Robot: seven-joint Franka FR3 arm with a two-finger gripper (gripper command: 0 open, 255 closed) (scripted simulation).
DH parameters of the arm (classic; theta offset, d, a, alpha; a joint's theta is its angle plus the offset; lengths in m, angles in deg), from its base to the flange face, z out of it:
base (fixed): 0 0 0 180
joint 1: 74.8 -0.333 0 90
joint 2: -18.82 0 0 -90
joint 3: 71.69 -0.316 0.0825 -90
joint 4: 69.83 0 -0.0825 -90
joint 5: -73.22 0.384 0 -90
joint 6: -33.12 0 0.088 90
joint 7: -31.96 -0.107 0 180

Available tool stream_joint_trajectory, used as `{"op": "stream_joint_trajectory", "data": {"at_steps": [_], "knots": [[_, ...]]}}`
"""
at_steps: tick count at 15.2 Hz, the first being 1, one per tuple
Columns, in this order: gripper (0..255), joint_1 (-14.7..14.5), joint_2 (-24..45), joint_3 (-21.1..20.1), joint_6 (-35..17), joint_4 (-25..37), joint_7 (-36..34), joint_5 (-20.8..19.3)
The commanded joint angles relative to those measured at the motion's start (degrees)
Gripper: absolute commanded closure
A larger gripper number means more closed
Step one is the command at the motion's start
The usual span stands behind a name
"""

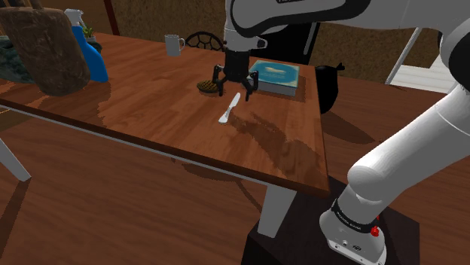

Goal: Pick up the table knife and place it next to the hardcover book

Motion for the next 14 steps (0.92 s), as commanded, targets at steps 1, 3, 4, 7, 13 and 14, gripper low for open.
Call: {"op": "stream_joint_trajectory", "data": {"at_steps": [1,3,4,7,13,14], "knots": [[0,-0.1,0.1,-0.2,-1.5,-1.4,0.0,0.0],[0,-0.1,0.1,-0.2,-2.7,-2.6,0.0,0.1],[0,-0.1,0.1,-0.3,-2.7,-2.6,0.0,0.1],[0,-0.1,0.1,-0.3,-2.7,-2.6,0.0,0.1],[255,-0.1,0.1,-0.3,-2.7,-2.6,0.0,0.1],[255,-0.1,0.1,-0.3,-2.7,-2.6,0.0,0.1]]}}
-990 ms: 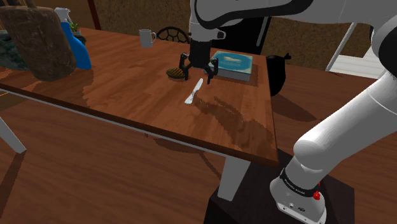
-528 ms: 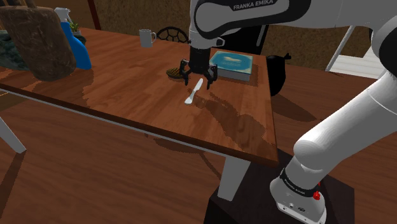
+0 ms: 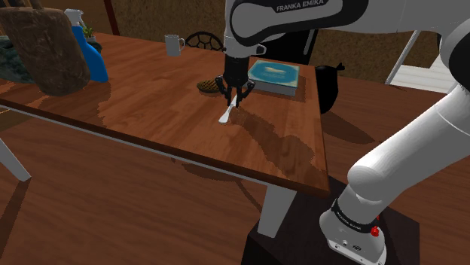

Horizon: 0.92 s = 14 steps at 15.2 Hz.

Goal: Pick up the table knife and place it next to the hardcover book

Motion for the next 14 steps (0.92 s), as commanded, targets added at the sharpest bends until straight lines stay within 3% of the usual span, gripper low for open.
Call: {"op": "stream_joint_trajectory", "data": {"at_steps": [1,6,14], "knots": [[255,0.0,0.1,0.0,0.0,0.0,0.0,0.0],[255,0.0,0.1,0.0,-0.1,-0.1,0.0,0.0],[255,0.2,0.2,0.4,6.1,6.2,-0.2,-0.3]]}}
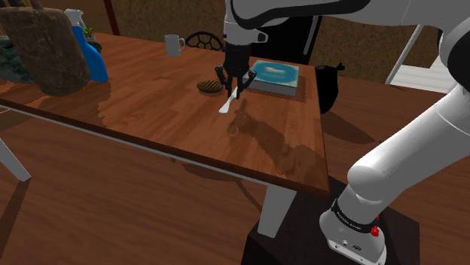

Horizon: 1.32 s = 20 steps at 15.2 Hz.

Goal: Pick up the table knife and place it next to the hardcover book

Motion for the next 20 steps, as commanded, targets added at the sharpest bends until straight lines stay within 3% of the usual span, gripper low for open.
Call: {"op": "stream_joint_trajectory", "data": {"at_steps": [1,14,20], "knots": [[255,0.1,0.1,0.1,1.9,1.9,-0.1,-0.1],[255,0.4,2.3,0.1,11.3,13.4,-1.0,-1.1],[255,3.5,0.5,5.9,11.3,11.2,8.0,-1.5]]}}
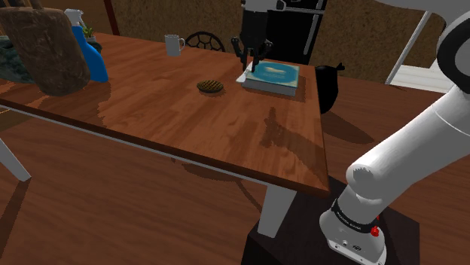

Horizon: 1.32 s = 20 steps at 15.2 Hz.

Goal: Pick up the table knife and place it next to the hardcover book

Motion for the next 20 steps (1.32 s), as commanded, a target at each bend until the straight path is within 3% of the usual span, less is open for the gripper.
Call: {"op": "stream_joint_trajectory", "data": {"at_steps": [1,11,20], "knots": [[255,1.0,-0.2,1.8,-0.4,-0.8,2.9,-0.3],[255,6.3,2.6,10.1,-0.3,1.4,16.4,-2.7],[255,11.3,10.0,16.4,0.7,9.5,27.4,-4.5]]}}
